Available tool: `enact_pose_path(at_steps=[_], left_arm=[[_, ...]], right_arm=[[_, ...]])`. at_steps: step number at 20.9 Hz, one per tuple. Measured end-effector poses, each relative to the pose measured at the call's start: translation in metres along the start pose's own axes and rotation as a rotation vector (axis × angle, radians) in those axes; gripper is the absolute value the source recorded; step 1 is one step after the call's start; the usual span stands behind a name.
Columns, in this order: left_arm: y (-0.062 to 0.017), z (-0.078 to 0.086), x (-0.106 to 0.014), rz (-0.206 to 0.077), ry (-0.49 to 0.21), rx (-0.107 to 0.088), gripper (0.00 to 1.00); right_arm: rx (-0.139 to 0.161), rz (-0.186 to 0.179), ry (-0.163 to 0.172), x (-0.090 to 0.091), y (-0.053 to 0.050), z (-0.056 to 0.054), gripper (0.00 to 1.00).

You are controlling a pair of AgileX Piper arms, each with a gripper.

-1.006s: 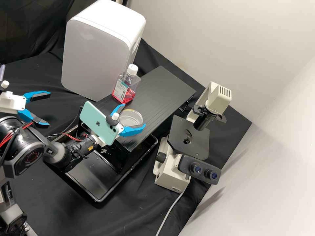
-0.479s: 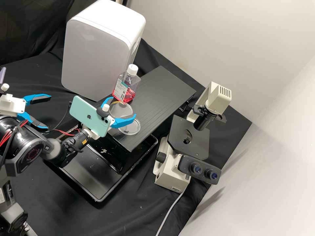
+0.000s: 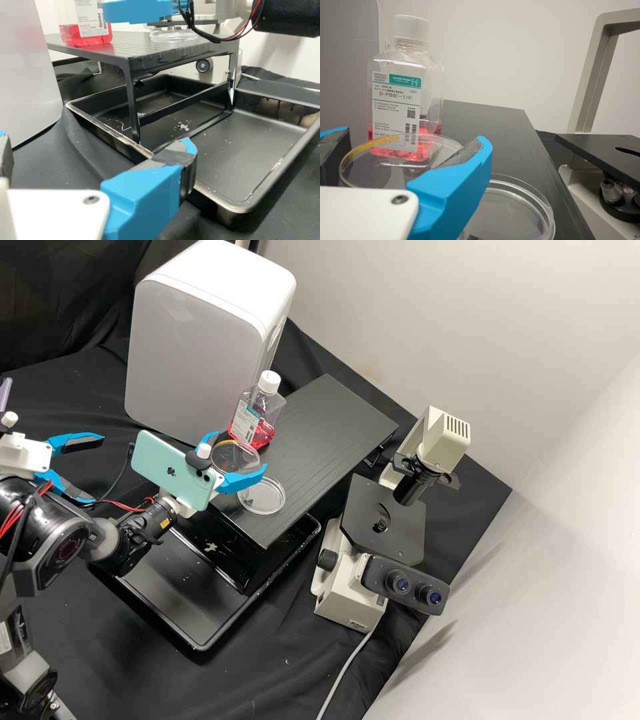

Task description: Remove the lid from the petri dish

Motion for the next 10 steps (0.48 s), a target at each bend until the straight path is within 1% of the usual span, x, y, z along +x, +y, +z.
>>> enact_pose_path(at_steps=[7,10], left_arm=[[0.0000,-0.0002,0.0000,0.000,0.002,-0.001,1.00],[0.0000,-0.0002,0.0000,0.000,0.002,-0.001,1.00]], right_arm=[[-0.001,-0.014,-0.015,0.0015,-0.0045,0.0039,0.00],[0.006,-0.013,-0.032,0.0019,-0.0064,0.0062,0.00]])
